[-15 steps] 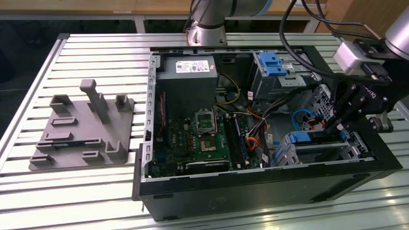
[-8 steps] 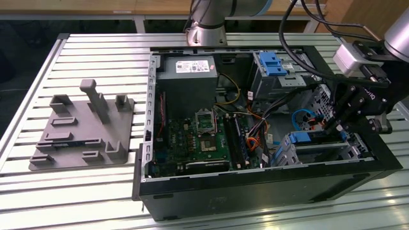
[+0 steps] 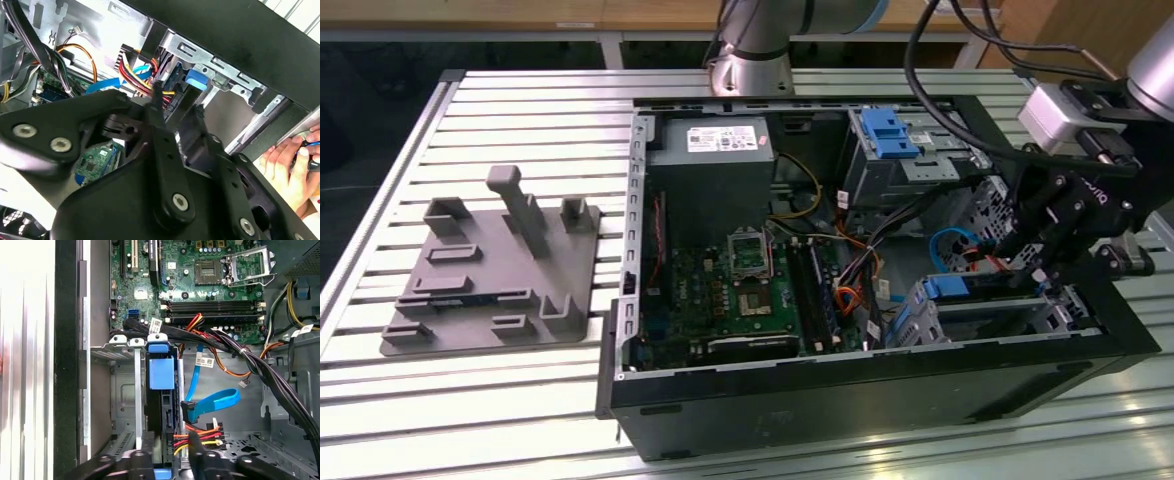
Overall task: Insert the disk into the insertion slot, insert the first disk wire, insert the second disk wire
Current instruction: 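Insert the first disk wire, then insert the second disk wire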
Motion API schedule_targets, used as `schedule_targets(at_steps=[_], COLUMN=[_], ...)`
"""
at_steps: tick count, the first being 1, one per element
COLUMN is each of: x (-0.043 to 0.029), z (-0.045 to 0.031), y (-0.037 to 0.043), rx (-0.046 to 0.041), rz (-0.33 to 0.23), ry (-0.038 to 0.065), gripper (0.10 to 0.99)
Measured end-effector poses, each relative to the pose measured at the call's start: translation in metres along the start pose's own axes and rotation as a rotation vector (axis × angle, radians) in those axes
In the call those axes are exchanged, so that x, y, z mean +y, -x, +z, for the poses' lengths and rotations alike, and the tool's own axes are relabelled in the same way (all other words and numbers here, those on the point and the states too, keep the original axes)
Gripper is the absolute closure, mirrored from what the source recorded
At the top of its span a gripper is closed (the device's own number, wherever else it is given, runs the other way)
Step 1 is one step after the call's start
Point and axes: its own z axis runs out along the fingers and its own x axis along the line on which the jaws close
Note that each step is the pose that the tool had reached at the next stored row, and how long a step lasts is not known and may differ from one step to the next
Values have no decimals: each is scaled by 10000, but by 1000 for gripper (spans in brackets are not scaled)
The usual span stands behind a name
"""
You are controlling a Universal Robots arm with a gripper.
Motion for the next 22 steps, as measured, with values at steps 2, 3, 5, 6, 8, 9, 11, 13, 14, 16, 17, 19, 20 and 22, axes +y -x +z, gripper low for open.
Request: schedule_targets(at_steps=[2, 3, 5, 6, 8, 9, 11, 13, 14, 16, 17, 19, 20, 22], x=[2, 3, 6, 8, 11, 13, 17, 21, 23, 23, 23, 24, 24, 24], z=[-16, -26, -53, -71, -112, -137, -189, -238, -256, -260, -260, -271, -271, -272], y=[5, 10, 19, 24, 32, 36, 43, 44, 46, 46, 46, 46, 46, 46], rx=[-3, -3, -1, 0, -2, -1, -2, 0, -1, -3, -5, -1, -2, -2], rz=[0, 0, 2, 1, 1, 1, 1, 1, 1, 0, 0, 1, 1, 0], ry=[0, 0, -1, -1, -1, -1, -1, -4, -9, -10, -10, -11, -10, -11], gripper=[671, 671, 671, 671, 671, 671, 671, 671, 671, 671, 671, 671, 671, 671])
